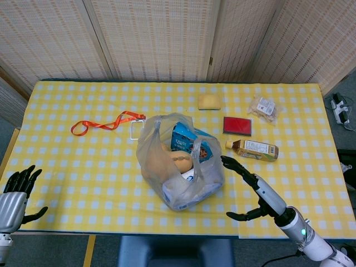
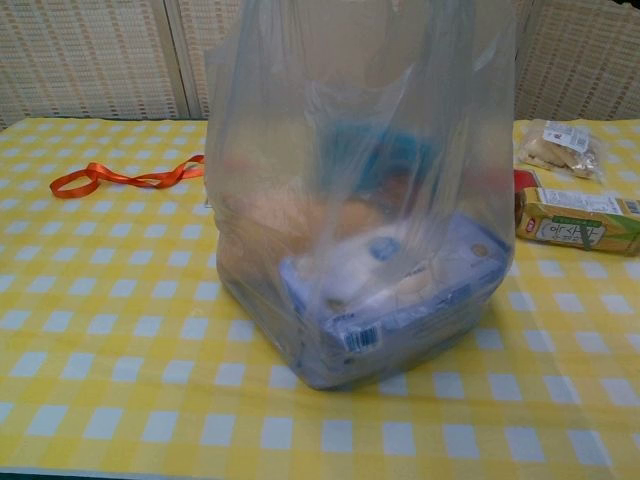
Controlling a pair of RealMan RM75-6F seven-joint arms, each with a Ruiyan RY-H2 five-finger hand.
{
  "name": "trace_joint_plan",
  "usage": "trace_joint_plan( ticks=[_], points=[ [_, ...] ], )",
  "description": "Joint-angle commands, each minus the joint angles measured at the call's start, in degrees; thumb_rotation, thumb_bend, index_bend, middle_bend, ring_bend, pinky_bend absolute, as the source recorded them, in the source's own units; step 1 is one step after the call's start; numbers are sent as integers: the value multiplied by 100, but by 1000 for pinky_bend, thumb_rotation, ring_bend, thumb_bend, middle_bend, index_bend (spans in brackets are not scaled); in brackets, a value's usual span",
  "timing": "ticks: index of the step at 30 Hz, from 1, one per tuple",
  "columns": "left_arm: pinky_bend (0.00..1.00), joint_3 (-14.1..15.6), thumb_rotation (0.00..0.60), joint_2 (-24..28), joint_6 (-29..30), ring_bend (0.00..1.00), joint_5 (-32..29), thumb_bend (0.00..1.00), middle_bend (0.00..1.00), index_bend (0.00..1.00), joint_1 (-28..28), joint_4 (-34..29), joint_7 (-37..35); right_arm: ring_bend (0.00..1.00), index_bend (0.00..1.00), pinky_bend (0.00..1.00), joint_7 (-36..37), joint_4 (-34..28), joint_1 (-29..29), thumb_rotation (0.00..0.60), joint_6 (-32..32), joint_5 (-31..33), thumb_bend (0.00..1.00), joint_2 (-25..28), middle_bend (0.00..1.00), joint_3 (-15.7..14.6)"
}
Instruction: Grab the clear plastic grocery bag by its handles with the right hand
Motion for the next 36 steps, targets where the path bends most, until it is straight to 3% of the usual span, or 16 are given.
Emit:
trace_joint_plan(
  ticks=[1, 7, 17, 36],
  points=[
    [0, 4, 600, 12, -42, 0, -23, 215, 0, 0, -8, -7, 0, 0, 0, 0, 369, 1, 288, 600, -304, 324, 253, -117, 0, 152],
    [0, -16, 600, 43, -18, 0, -44, 215, 0, 0, 7, -7, -49, 0, 0, 0, 1371, 151, 665, 600, -689, 527, 252, -175, 0, 132],
    [0, -21, 600, 79, 19, 0, -19, 215, 0, 0, 31, 6, -164, 0, 0, 0, 1982, 383, 1018, 600, -982, 686, 252, -374, 0, 131],
    [0, -12, 600, 163, 145, 0, 100, 214, 0, 0, 95, 42, -417, 0, 0, 0, 2075, 62, 1589, 600, -1640, 1145, 253, -414, 0, 333]
  ],
)
